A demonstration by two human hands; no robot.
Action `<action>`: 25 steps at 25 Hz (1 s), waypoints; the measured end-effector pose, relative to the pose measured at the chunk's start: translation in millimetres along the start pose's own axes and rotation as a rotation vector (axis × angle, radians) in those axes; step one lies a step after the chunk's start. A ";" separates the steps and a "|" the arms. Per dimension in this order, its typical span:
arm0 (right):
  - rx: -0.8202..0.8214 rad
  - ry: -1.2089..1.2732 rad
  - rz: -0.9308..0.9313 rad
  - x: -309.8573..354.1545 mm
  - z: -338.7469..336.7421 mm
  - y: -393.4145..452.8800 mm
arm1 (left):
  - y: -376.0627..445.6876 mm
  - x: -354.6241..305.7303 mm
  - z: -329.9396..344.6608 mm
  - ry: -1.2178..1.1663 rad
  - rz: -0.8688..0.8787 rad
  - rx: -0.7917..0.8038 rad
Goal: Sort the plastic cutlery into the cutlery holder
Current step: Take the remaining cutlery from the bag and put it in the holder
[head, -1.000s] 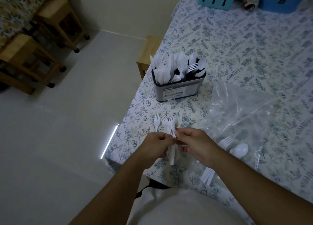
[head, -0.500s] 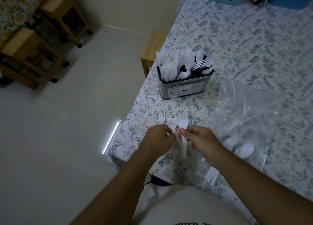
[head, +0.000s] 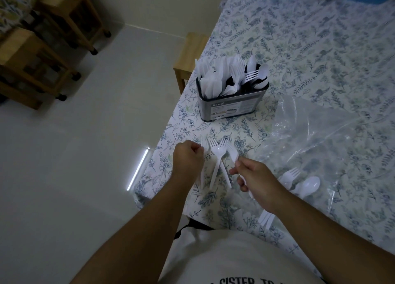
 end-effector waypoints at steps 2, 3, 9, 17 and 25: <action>-0.047 0.040 -0.018 2.1 -3.3 2.2 | -5.1 -6.7 -5.1 -0.045 -0.006 -0.019; -0.048 0.118 -0.008 2.2 -2.9 3.0 | -9.3 -13.1 -5.4 -0.080 0.008 -0.019; 0.049 0.239 -0.004 4.5 12.1 4.7 | -36.7 -50.9 29.3 -0.356 0.025 0.124; -0.091 0.261 -0.004 -3.9 -24.8 5.8 | -22.7 -15.5 26.5 -0.103 -0.106 0.018; -0.166 0.129 -0.044 -2.2 -37.5 -1.4 | -7.9 -35.4 48.5 0.014 0.030 0.095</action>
Point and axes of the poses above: each hand's wrist, its own y-axis towards the middle knuckle, its own z-axis out of the palm, x = y × z, the point moved 8 cm from there along y, towards the middle knuckle, and after that the axes turned 13 degrees about z, right-handed, at the moved point
